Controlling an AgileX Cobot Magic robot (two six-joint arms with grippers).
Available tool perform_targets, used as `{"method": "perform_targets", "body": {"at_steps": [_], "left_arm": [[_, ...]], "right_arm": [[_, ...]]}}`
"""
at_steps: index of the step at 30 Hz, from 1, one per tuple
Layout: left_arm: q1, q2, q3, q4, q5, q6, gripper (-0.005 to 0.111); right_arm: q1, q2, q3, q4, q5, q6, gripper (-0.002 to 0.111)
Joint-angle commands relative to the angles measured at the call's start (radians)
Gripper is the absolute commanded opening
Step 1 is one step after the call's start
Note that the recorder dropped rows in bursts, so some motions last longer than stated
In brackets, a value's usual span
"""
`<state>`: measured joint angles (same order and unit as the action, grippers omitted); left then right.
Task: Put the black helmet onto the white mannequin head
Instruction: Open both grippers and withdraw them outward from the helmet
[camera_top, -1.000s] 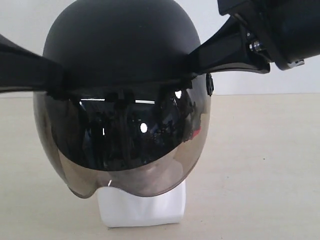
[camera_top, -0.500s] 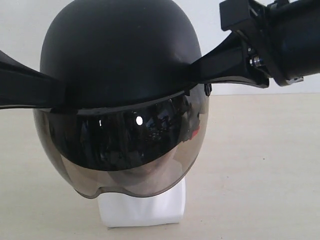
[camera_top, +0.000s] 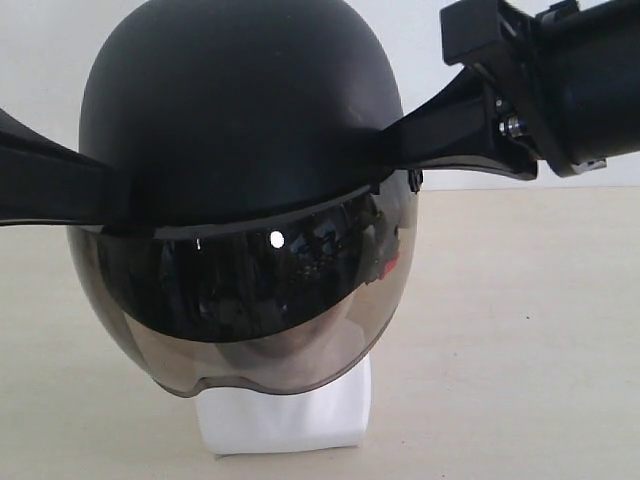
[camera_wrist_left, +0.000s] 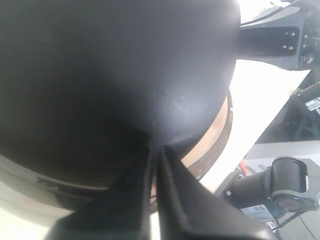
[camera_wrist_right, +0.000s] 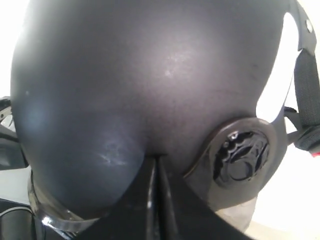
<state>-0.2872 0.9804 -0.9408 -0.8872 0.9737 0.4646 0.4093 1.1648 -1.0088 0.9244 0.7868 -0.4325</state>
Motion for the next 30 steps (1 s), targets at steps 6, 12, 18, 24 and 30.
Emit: {"method": "perform_targets", "body": {"at_steps": [6,12,18,24,30], "left_arm": [[-0.005,0.004,0.011,0.062,0.078,0.015,0.004],[-0.005,0.004,0.011,0.054,0.068,0.015,0.004],[-0.005,0.004,0.011,-0.035,0.058,0.074,0.004],[-0.002,-0.039,0.009,-0.040,0.041,0.079,0.004],[-0.002,-0.141,0.009,0.024,-0.004,0.038,0.004]], "right_arm": [[0.010,0.043,0.078,-0.056,0.043,-0.014,0.000],[0.010,0.043,0.078,-0.052,0.029,-0.014,0.000],[0.010,0.029,0.078,-0.014,0.012,-0.038,0.000],[0.008,-0.072,0.078,-0.023,-0.052,-0.036,0.000],[0.008,-0.166,0.078,-0.229,-0.111,0.126,0.000]]}}
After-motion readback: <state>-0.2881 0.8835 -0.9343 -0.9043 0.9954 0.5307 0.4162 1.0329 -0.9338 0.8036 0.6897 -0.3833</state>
